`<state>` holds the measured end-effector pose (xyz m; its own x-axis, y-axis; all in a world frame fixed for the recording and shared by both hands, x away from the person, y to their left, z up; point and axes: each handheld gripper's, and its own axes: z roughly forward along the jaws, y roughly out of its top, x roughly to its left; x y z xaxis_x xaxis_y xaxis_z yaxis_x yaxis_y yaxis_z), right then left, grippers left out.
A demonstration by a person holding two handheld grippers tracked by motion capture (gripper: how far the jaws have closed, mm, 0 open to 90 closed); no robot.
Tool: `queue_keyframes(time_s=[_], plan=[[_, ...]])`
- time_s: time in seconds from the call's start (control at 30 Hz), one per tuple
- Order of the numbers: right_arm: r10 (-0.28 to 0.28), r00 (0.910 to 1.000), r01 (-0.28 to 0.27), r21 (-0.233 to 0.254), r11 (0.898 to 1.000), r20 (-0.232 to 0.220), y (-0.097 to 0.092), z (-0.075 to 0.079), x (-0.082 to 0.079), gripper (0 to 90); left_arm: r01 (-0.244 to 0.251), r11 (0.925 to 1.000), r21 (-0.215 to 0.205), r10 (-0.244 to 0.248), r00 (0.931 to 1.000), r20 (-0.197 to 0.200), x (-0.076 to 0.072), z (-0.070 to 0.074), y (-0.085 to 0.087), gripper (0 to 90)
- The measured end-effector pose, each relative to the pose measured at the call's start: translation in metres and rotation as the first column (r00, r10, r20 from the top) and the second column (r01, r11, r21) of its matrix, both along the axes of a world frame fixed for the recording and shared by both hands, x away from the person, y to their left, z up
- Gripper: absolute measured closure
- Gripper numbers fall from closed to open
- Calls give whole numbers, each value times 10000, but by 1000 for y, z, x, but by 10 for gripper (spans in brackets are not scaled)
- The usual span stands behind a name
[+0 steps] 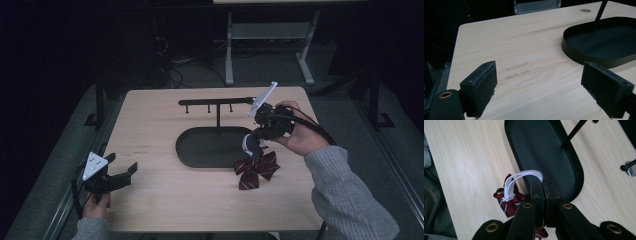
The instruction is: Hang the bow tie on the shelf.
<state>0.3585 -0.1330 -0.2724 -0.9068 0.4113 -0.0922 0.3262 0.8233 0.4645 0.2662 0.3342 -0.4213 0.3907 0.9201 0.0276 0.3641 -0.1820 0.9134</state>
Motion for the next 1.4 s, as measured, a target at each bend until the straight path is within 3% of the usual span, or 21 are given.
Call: queue_keyframes(time_s=[0.5, 1.4], plan=[[252, 9996, -251, -50, 9997, 158, 15, 17, 10, 879, -32, 10000, -68, 32, 10000, 21, 0, 0, 1, 128], [399, 9991, -401, -129, 9991, -118, 40, 31, 43, 879, -59, 9999, -83, 59, 10000, 49, 0, 0, 3, 128]])
